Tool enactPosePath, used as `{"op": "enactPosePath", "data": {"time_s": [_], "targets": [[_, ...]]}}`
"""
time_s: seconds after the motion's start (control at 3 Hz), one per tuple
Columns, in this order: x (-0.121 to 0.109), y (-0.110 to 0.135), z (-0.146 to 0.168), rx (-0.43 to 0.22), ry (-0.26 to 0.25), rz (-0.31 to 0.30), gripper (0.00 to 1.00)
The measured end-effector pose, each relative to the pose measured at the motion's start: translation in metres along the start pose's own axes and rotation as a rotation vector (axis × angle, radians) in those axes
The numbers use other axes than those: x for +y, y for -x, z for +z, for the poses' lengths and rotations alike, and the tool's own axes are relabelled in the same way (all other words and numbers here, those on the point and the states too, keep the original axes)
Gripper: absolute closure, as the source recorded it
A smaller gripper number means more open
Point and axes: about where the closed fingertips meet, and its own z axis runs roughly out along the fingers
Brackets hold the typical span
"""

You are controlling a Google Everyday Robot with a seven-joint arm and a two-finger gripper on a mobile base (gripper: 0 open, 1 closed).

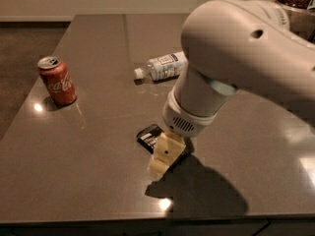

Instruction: Move rxbar chocolate near blue plastic bottle

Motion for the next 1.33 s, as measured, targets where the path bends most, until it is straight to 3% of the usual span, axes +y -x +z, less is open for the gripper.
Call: {"op": "enactPosePath", "data": {"time_s": [0.33,0.67,1.33], "targets": [[0.006,0.005,0.013,0.014,0.011,0.012,0.0],[0.008,0.008,0.02,0.033,0.016,0.021,0.13],[0.001,0.011,0.02,0.049,0.006,0.038,0.61]]}}
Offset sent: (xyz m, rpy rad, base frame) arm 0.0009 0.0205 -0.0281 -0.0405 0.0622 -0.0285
